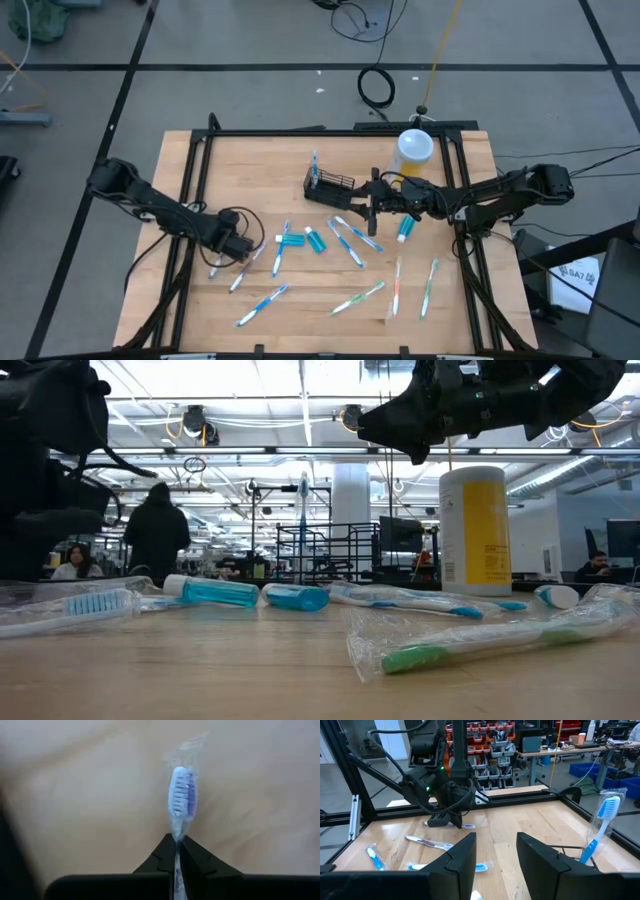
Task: Pick & Place toothbrushing station
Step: Put the purple toothbrush into the black wire organizer
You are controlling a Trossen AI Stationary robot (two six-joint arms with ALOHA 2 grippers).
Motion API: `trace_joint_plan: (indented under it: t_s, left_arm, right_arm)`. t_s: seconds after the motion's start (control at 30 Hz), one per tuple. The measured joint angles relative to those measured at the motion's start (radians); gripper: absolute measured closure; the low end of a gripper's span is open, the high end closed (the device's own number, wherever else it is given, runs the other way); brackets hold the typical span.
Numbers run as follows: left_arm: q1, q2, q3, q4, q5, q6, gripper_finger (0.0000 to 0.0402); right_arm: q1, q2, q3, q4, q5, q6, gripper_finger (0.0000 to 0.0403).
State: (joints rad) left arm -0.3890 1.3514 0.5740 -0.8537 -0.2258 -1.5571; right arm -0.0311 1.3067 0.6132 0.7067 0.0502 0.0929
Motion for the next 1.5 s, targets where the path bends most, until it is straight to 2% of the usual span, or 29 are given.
trace_joint_plan:
  t_s: [0.23,0.33,0.43,0.5,0.8,0.9,1.03,1.23,1.4,1.5]
  left_arm:
    - [0.000,-0.023,0.123,-0.082,-0.175,0.085,0.0396]
    - [0.001,-0.022,0.187,-0.067,-0.249,0.165,0.0392]
    - [0.003,-0.023,0.248,-0.077,-0.285,0.255,0.0390]
    - [0.003,-0.023,0.287,-0.079,-0.307,0.323,0.0395]
    - [0.039,-0.023,0.435,-0.052,-0.493,0.574,0.0392]
    - [0.056,-0.024,0.470,0.035,-0.537,0.714,0.0397]
    - [0.102,-0.024,0.488,0.253,-0.520,1.004,0.0390]
    - [0.210,-0.024,0.491,0.597,-0.364,1.432,0.0395]
    - [0.316,-0.024,0.487,0.781,-0.228,1.565,0.0392]
    - [0.376,-0.024,0.431,0.973,-0.190,1.588,0.0397]
  right_arm:
    - [0.000,0.000,0.000,-0.010,-0.011,-0.037,0.0271]
    - [0.000,0.000,0.000,-0.010,-0.100,-0.072,0.0271]
    - [0.007,0.000,0.000,-0.009,-0.222,-0.087,0.0271]
    - [0.022,0.000,0.000,-0.007,-0.260,-0.086,0.0269]
    - [0.069,0.000,0.000,-0.001,-0.262,-0.164,0.0236]
    - [0.071,0.000,0.000,0.000,-0.259,-0.165,0.0221]
    - [0.070,0.000,0.000,0.000,-0.254,-0.165,0.0208]
    - [0.071,0.000,0.000,-0.001,-0.204,-0.161,0.0209]
    - [0.071,0.000,0.000,-0.001,-0.204,-0.146,0.0212]
    - [0.071,0.000,0.000,-0.001,-0.204,-0.147,0.0211]
